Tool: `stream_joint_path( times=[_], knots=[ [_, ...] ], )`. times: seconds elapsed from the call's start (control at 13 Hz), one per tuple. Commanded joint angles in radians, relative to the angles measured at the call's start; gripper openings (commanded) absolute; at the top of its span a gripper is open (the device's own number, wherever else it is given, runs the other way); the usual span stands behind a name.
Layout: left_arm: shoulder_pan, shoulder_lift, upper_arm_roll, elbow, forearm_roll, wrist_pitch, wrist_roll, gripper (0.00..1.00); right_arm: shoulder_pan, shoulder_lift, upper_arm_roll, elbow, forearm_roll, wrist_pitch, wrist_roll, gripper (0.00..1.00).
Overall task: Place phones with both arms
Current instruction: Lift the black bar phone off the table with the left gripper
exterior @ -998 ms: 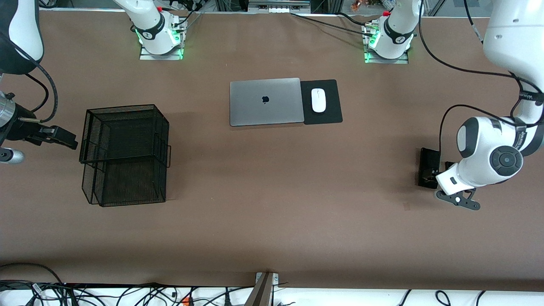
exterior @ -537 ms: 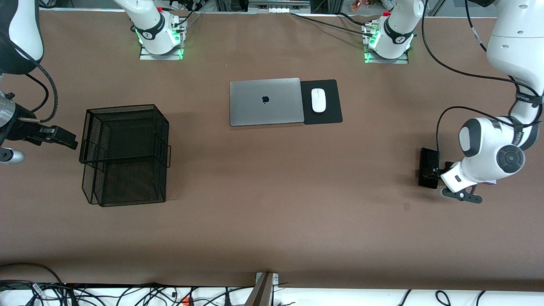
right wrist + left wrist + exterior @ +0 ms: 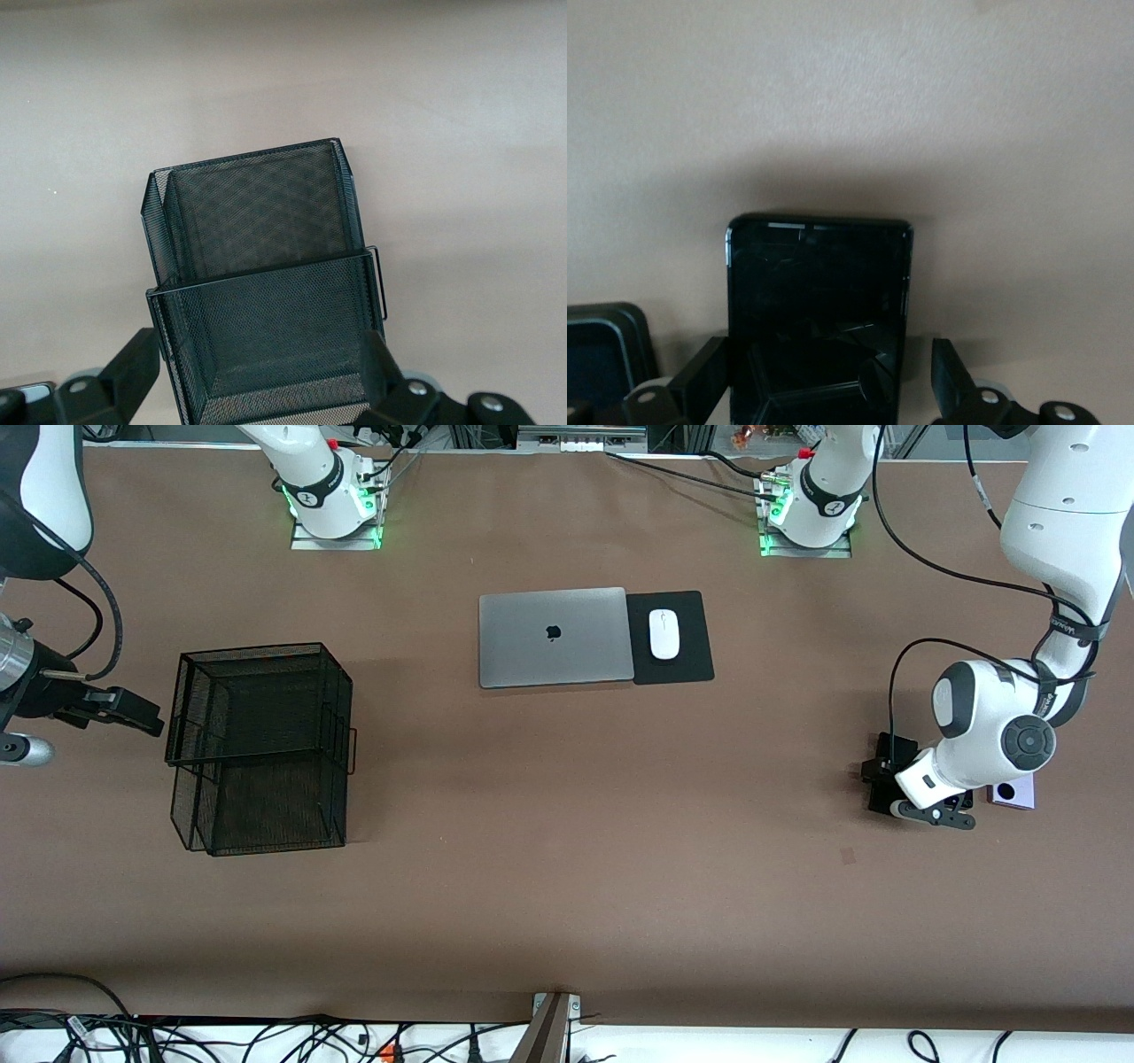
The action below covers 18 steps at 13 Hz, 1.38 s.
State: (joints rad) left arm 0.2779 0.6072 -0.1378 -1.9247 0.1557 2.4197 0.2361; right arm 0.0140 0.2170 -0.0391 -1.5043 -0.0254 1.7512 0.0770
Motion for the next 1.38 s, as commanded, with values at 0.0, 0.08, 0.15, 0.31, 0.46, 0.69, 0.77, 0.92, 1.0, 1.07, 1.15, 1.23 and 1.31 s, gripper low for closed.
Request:
stream_joint_path(
  times=[0.0, 0.08, 0.15, 0.31, 0.46, 0.69, 0.77, 0.92, 1.0, 1.07, 1.15, 1.23, 1.31],
  knots=[
    [0.015, -0.07, -0.006, -0.08, -0.01, 0.024, -0.003, 1.0, -0.002, -0.001, 0.005, 0.009, 0.004, -0.016, 0.0, 1.0],
    [0.015, -0.072, -0.006, -0.088, -0.008, 0.024, 0.002, 1.0, -0.002, -0.001, 0.005, 0.009, 0.004, -0.018, 0.0, 1.0],
    [0.021, -0.069, -0.006, -0.089, -0.005, 0.033, 0.002, 1.0, -0.002, -0.002, 0.004, 0.009, 0.004, -0.016, 0.0, 1.0],
    [0.021, -0.06, -0.006, -0.096, -0.004, 0.065, 0.002, 1.0, -0.002, -0.001, 0.004, 0.009, 0.004, -0.016, 0.0, 1.0],
    [0.023, -0.052, -0.006, -0.096, -0.002, 0.071, 0.002, 1.0, -0.002, -0.002, 0.005, 0.007, 0.004, -0.018, 0.0, 1.0],
    [0.024, -0.03, -0.005, -0.089, 0.001, 0.093, 0.006, 1.0, 0.0, -0.002, 0.005, 0.007, 0.005, -0.03, 0.004, 1.0],
    [0.027, -0.024, -0.005, -0.089, 0.001, 0.097, 0.006, 1.0, 0.0, -0.002, 0.007, 0.007, 0.004, -0.032, 0.006, 1.0],
    [0.027, -0.023, -0.005, -0.088, 0.001, 0.098, 0.008, 1.0, 0.0, -0.002, 0.007, 0.007, 0.004, -0.032, 0.004, 1.0],
    [0.027, -0.015, -0.005, -0.083, 0.001, 0.098, 0.008, 1.0, 0.0, -0.002, 0.007, 0.007, 0.005, -0.032, 0.004, 1.0],
    [0.027, -0.007, -0.005, -0.08, 0.001, 0.099, 0.008, 1.0, 0.0, -0.002, 0.007, 0.007, 0.005, -0.032, 0.004, 1.0],
    [0.027, -0.007, -0.003, -0.079, 0.001, 0.099, 0.008, 0.98, 0.0, -0.002, 0.007, 0.007, 0.005, -0.032, 0.004, 1.0],
    [0.027, -0.007, -0.002, -0.079, 0.001, 0.099, 0.008, 0.84, 0.0, -0.002, 0.007, 0.007, 0.005, -0.032, 0.004, 1.0],
    [0.027, -0.007, 0.0, -0.077, 0.001, 0.099, 0.008, 0.68, 0.0, -0.002, 0.007, 0.007, 0.005, -0.032, 0.004, 1.0]
  ],
)
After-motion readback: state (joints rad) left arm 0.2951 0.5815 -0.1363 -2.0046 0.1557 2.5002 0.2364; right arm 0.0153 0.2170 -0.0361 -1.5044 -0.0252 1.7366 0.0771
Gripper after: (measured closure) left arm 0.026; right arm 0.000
